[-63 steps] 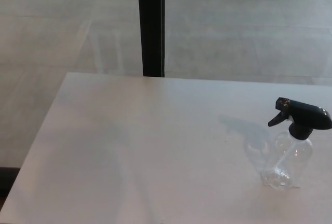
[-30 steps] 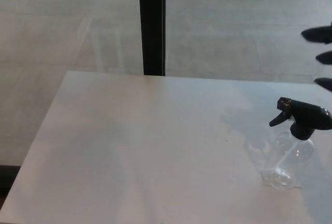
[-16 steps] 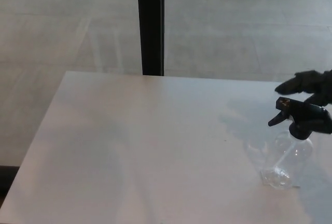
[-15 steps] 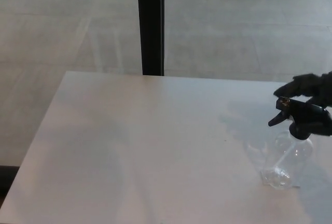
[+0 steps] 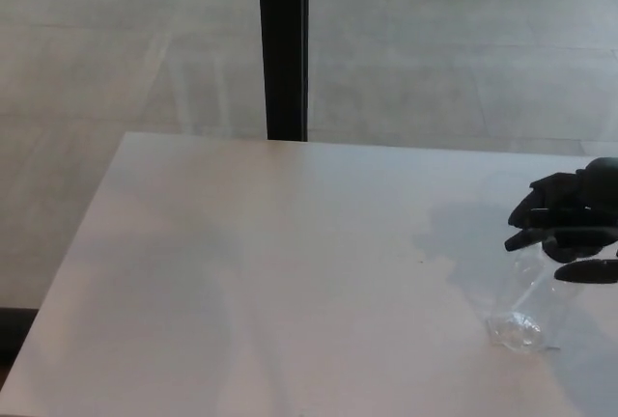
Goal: The robot uses its right hand to grab and lift the lid of the spray bottle kept in the middle of the desk and places the lid on the right side of the bottle
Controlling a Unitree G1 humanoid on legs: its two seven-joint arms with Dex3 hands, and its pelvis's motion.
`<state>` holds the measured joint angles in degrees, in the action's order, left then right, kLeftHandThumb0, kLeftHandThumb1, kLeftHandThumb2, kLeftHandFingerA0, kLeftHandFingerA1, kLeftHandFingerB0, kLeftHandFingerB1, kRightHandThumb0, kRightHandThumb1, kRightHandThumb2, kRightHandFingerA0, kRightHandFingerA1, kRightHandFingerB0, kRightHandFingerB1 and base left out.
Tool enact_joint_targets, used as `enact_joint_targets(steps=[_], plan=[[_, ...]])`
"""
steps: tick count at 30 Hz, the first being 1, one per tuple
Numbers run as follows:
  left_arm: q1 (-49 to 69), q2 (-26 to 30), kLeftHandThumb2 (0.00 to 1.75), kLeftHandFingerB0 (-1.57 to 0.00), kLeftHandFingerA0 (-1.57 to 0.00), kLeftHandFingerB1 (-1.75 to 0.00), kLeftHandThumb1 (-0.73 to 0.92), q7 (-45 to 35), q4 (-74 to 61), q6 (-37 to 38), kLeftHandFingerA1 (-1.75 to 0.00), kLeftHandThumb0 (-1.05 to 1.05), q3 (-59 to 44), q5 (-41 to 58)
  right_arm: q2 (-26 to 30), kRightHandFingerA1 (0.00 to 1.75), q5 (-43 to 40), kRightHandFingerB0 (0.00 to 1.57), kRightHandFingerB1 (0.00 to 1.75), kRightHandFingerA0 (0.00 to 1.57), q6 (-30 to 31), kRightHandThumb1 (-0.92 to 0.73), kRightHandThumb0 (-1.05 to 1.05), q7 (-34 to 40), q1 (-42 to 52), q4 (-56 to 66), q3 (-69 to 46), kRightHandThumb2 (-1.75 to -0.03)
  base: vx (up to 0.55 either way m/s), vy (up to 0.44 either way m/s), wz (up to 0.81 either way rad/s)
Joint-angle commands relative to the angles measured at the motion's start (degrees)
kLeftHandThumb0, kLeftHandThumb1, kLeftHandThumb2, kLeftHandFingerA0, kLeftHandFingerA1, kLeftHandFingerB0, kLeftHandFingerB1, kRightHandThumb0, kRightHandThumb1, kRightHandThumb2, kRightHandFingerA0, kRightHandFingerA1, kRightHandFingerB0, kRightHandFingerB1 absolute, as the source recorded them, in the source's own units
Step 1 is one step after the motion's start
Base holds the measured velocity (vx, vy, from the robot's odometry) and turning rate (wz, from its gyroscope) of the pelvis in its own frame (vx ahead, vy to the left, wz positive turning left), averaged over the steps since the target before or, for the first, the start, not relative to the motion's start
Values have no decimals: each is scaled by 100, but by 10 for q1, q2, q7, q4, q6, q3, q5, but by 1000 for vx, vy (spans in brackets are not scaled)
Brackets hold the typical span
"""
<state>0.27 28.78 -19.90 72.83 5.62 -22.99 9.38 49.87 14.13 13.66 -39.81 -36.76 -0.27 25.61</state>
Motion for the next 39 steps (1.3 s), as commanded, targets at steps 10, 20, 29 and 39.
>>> enact_joint_targets(steps=[10,20,29,39], plan=[[11,9,107,-33,-50,-50,65,-3,-1,26,-58,-83,2,-1,-57,139,126,64,47,85,-67,-78,-35,187,75,15,-63,-65,0,0,0],[11,9,66,-42,-57,-39,84,-8,2,24,-48,-86,-3,4,-84,175,170,78,123,88,-151,-67,-22,320,96,-18,-84,-87,0,0,0],[12,12,67,-40,-57,-39,86,-12,1,19,-48,-87,-8,8,-92,175,170,82,109,89,-165,-64,-25,347,79,-31,-108,-90,0,0,0],[12,15,66,-42,-56,-39,85,-14,4,14,-49,-88,-17,12,-97,168,113,94,93,96,-175,-54,-25,311,38,-56,-195,-101,0,0,0]])
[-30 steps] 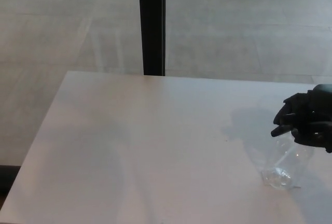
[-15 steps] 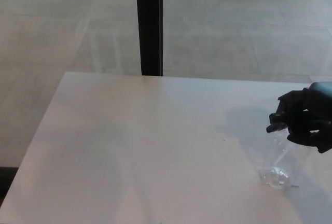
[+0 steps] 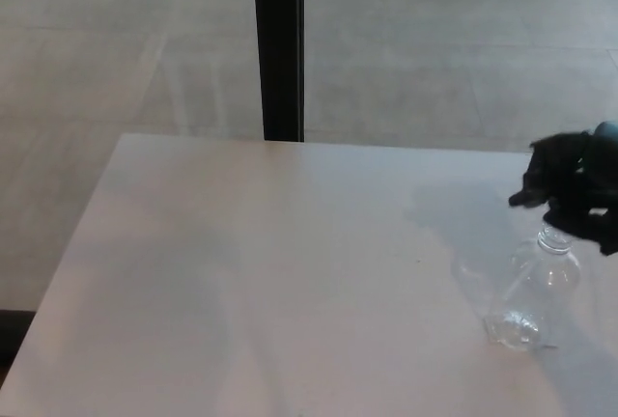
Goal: The robot uses its right hand to grab and lift the lid of the spray bottle kept in the middle of the desk and places the lid on the right side of the bottle
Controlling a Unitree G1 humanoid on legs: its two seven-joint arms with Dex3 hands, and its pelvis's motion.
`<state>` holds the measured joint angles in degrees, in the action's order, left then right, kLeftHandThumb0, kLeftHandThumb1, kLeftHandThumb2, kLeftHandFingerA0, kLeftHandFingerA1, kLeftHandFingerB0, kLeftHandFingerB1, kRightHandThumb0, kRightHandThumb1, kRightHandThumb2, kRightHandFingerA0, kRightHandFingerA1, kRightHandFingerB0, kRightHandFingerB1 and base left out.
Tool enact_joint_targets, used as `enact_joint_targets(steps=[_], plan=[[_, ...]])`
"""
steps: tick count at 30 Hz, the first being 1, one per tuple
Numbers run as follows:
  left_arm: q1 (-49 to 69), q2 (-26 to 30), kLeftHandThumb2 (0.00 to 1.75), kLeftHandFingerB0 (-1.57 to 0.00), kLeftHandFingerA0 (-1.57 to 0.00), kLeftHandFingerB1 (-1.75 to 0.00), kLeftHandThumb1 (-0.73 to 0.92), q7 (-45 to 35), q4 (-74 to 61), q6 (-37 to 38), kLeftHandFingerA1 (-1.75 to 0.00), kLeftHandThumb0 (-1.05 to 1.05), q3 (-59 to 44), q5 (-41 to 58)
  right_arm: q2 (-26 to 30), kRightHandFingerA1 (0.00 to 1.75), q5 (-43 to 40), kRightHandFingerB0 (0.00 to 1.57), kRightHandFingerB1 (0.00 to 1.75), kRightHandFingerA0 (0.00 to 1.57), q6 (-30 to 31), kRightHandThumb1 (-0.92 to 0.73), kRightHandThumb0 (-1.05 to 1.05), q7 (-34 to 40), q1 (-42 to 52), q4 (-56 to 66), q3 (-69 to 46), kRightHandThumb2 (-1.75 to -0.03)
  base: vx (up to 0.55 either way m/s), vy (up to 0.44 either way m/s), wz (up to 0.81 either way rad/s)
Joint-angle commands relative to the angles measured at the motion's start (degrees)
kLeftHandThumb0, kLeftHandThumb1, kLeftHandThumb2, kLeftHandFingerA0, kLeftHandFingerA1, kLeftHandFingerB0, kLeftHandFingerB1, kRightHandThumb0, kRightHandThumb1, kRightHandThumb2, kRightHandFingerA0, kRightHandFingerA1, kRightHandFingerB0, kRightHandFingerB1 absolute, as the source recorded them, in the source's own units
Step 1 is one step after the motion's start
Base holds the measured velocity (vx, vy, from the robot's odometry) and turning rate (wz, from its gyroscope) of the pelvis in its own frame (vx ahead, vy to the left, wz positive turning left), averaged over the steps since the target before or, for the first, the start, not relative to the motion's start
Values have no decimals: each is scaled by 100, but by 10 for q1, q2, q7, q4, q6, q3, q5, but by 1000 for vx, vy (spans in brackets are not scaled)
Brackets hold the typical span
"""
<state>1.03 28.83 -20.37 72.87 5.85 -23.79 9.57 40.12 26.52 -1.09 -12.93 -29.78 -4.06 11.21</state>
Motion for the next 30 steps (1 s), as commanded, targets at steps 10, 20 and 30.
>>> enact_joint_targets(steps=[10,20,30], plan=[[9,14,66,-39,-57,-39,87,-17,0,16,-50,-90,-8,9,28,163,-28,95,81,93,-68,-61,-22,17,-115,-108,-105,-88,0,0,0],[6,18,67,-41,-59,-39,86,-9,3,16,-51,-91,-7,5,43,165,-64,96,86,94,3,-56,-20,-13,-164,-87,-174,-98,0,0,0],[7,14,66,-41,-57,-38,87,-8,4,17,-48,-88,-5,5,9,163,-85,95,87,94,-20,-62,-23,18,14,-75,-221,-88,0,0,0]])
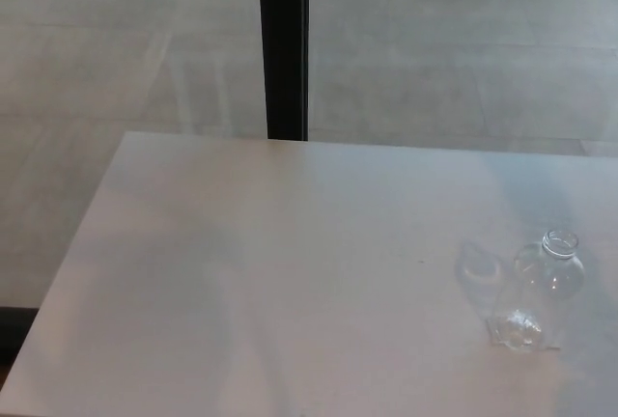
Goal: The robot uses its right hand to grab and lift the lid of the spray bottle kept in the middle of the desk and places the lid on the right side of the bottle
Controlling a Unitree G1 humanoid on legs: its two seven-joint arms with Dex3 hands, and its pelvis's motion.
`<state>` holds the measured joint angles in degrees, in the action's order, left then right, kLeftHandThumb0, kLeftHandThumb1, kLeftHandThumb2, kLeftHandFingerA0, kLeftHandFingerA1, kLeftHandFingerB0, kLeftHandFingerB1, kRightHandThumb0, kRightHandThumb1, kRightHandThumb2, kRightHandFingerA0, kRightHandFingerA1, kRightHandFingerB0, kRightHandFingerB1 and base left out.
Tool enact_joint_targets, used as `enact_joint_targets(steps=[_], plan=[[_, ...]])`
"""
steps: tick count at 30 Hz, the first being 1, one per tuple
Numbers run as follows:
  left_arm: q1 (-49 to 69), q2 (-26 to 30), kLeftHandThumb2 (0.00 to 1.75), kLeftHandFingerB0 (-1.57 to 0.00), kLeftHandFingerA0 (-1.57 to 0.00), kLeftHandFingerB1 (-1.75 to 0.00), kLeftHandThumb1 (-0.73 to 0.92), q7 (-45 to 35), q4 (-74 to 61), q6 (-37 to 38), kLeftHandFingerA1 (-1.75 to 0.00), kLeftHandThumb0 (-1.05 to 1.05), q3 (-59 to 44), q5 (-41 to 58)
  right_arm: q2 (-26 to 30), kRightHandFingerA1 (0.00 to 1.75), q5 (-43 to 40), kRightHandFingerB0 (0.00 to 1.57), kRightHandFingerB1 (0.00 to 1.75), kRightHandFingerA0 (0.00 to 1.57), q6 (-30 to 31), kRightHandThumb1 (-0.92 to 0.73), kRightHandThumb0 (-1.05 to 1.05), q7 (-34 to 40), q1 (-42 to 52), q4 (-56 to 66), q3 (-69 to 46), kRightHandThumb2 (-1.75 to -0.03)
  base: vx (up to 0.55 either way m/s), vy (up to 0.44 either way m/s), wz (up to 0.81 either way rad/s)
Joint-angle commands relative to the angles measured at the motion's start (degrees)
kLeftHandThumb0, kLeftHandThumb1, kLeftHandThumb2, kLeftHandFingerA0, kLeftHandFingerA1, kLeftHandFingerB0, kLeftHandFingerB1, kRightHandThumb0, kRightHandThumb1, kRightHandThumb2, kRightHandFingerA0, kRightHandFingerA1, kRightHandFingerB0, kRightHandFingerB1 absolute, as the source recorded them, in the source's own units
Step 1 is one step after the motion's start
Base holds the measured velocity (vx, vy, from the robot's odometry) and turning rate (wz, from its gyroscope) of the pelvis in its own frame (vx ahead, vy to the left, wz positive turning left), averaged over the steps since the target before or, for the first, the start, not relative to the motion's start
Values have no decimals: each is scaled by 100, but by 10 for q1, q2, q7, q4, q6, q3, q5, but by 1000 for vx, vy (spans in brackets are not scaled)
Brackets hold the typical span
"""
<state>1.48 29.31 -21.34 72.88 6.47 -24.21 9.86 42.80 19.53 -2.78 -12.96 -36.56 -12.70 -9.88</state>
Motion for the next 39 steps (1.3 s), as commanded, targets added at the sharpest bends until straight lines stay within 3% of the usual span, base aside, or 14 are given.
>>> enact_joint_targets(steps=[1,15,16,18,19,20,23,24,25,26,29,31,32,39], plan=[[2,8,66,-41,-57,-38,87,2,5,11,-48,-88,-1,2,-21,163,-8,95,87,94,5,-62,-23,22,97,17,-7,-88,0,0,0],[1,7,66,-40,-56,-38,88,4,6,11,-46,-87,4,-2,-94,159,123,86,81,93,-117,-66,-30,249,278,-127,111,-78,0,0,0],[-1,7,109,-31,-48,-49,68,7,8,10,-57,-84,5,-3,-100,155,124,86,77,94,-100,-67,-31,244,281,-128,119,-76,0,0,0],[1,6,67,-41,-55,-38,88,4,2,14,-48,-87,5,-2,-101,149,136,85,65,95,-88,-70,-31,237,279,-140,139,-68,0,0,0],[1,6,110,-32,-49,-50,68,4,1,12,-59,-84,4,0,-99,147,141,81,62,92,-82,-71,-32,231,279,-143,149,-69,0,0,0],[0,7,67,-40,-56,-38,88,4,2,10,-49,-87,4,0,-99,144,145,79,56,91,-84,-72,-34,235,279,-150,157,-65,0,0,0],[-4,9,67,-40,-55,-38,88,5,3,12,-47,-88,8,-4,-95,125,146,68,48,92,-83,-73,-40,223,274,-165,178,-62,0,0,0],[1,9,112,-31,-48,-50,72,7,-1,24,-58,-87,18,-14,-97,102,129,60,41,75,-76,-69,-44,190,279,-159,182,-61,0,0,0],[3,11,67,-39,-55,-38,90,8,-2,30,-48,-88,25,-20,-92,91,137,45,57,76,-77,-55,-47,190,281,-157,192,-96,0,0,0],[4,11,67,-40,-56,-37,89,10,-3,31,-48,-89,30,-23,-82,76,157,50,35,55,-74,-69,-52,196,282,-155,209,-61,0,0,0],[4,12,67,-41,-58,-38,88,12,3,36,-49,-89,39,-24,-67,43,164,20,44,3,-75,-52,-74,176,285,-144,231,-87,0,0,0],[2,13,67,-41,-58,-38,88,15,6,36,-49,-89,40,-23,-63,43,159,20,44,3,-78,-52,-74,173,283,-145,236,-87,0,0,0],[0,13,66,-41,-58,-38,87,19,6,33,-49,-92,41,-23,-57,5,147,13,34,0,-77,-53,-78,142,284,-136,239,-77,0,0,0],[8,13,67,-40,-57,-37,88,15,5,39,-48,-90,40,-20,-41,6,85,3,0,0,-87,-60,-104,56,297,-97,221,-95,0,0,0]])
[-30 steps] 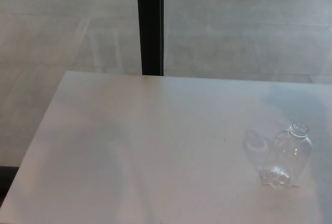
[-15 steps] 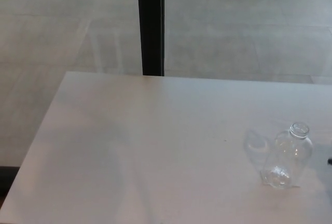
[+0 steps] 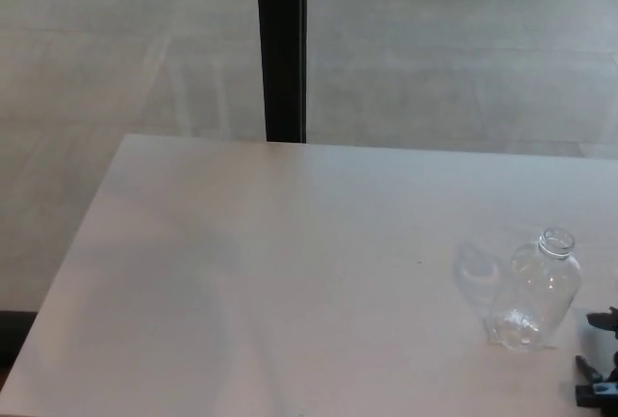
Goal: The robot uses its right hand to grab and lift the lid of the spray bottle kept in the middle of the desk and places the lid on the right side of the bottle
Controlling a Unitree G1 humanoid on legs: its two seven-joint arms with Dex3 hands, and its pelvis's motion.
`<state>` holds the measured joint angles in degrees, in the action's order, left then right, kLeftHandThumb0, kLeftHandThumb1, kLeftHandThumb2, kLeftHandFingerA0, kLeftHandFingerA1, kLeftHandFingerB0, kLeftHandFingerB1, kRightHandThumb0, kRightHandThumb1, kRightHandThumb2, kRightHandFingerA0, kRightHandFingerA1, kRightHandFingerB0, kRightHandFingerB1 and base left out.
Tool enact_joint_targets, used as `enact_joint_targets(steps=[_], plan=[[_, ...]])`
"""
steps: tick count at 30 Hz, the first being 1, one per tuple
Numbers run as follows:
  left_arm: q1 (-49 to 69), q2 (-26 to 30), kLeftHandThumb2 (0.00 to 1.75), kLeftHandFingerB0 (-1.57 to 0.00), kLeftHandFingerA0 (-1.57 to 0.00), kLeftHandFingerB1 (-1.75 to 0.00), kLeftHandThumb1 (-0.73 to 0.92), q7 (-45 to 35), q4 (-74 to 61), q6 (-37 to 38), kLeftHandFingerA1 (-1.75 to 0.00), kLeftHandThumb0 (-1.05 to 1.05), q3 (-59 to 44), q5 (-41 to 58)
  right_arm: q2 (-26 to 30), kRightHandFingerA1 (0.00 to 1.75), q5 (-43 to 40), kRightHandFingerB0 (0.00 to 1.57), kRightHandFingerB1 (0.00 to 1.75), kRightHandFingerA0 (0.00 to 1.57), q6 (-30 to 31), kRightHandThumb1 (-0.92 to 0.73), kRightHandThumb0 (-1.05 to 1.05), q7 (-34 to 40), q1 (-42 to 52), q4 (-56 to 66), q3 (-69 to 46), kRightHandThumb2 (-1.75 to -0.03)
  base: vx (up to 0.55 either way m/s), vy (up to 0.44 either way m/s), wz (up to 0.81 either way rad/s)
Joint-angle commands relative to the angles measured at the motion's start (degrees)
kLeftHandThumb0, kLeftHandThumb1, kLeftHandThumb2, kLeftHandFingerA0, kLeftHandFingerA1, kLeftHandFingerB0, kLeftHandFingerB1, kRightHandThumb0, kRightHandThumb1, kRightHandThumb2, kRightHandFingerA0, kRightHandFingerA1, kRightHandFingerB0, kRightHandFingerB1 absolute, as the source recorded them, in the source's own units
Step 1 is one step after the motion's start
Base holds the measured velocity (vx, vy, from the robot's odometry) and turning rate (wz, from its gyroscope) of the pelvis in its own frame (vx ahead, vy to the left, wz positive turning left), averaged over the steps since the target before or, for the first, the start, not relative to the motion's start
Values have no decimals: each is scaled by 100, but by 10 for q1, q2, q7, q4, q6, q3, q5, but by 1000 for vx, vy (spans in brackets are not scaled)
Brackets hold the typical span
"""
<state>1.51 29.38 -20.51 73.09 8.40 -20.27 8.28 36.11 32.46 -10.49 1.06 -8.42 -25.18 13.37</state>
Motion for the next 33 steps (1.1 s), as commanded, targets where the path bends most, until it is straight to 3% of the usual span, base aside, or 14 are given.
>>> enact_joint_targets(steps=[1,12,13,14,23,33], plan=[[9,13,67,-40,-57,-37,88,5,2,19,-48,-90,0,-5,29,8,-51,0,0,0,-9,-59,-104,-92,18,36,-17,-95,0,0,0],[7,12,66,-40,-55,-38,88,1,3,14,-49,-88,-7,1,82,13,-137,0,0,0,32,-60,-105,-184,49,137,-122,-99,0,0,0],[7,12,66,-40,-56,-38,88,4,4,13,-49,-88,-5,-2,88,0,-139,0,3,0,37,-52,-102,-190,52,143,-133,-87,0,0,0],[7,12,66,-40,-56,-38,88,4,4,13,-49,-88,-5,-2,88,0,-138,0,3,0,38,-52,-102,-193,53,145,-135,-87,0,0,0],[8,12,67,-39,-57,-38,88,10,7,15,-49,-90,-2,-8,136,0,-207,0,1,0,41,-71,-103,-231,70,117,-263,-103,0,0,0],[6,12,67,-40,-57,-38,88,11,9,15,-47,-90,-2,-9,142,0,-223,0,5,0,37,-70,-104,-247,91,73,-306,-101,0,0,0]])
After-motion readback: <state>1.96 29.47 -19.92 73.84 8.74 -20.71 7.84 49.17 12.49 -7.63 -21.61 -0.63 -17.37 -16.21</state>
